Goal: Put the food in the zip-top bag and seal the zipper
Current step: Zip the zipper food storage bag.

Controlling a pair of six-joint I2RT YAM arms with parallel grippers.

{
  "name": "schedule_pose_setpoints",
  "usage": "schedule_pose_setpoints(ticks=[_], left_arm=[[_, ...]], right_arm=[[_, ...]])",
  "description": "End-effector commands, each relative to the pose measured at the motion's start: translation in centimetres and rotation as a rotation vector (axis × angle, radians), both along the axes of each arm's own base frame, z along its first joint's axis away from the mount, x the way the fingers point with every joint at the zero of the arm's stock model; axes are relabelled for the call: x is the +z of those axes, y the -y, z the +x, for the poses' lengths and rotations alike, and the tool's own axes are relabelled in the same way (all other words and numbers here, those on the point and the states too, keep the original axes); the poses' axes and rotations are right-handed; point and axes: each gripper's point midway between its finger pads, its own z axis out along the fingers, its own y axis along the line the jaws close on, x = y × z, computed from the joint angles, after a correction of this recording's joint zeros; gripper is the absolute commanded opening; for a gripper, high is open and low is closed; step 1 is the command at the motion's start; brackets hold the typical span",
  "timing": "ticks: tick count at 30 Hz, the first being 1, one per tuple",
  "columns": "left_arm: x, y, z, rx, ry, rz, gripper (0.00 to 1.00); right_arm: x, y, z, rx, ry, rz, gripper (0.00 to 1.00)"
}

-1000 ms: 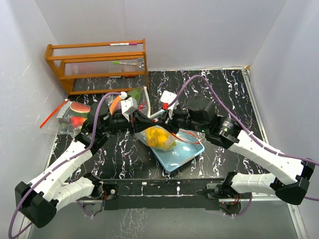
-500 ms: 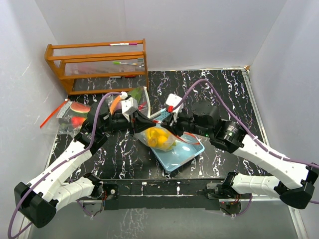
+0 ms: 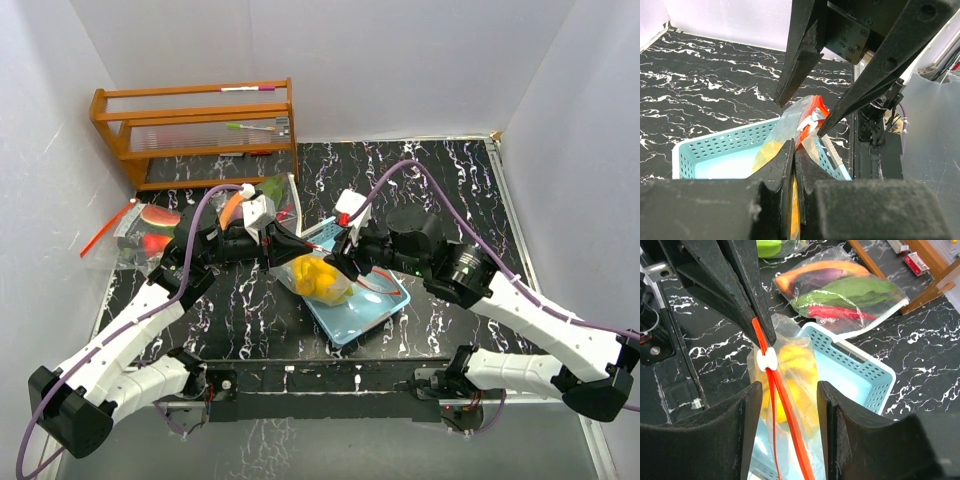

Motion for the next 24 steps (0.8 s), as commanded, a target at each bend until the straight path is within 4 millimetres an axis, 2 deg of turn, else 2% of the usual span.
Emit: schedule_pose_setpoints(ticks=[1, 12, 24], left_arm=[[3.6, -0.2, -0.8, -0.024, 0.093, -0.064, 0.00], [3.6, -0.2, -0.8, -0.024, 0.096, -0.065, 0.00], [3.5, -0.2, -0.8, -0.025, 0.095, -0.062, 0.00]], right_arm=[[4.7, 0.0, 0.3, -0.002, 0.107, 0.133, 0.51], [3.9, -1.5, 0.3, 0.053, 0.093, 0.106, 0.52], [4.7, -2.5, 0.4, 0.084, 0.110, 0.138, 0.51]])
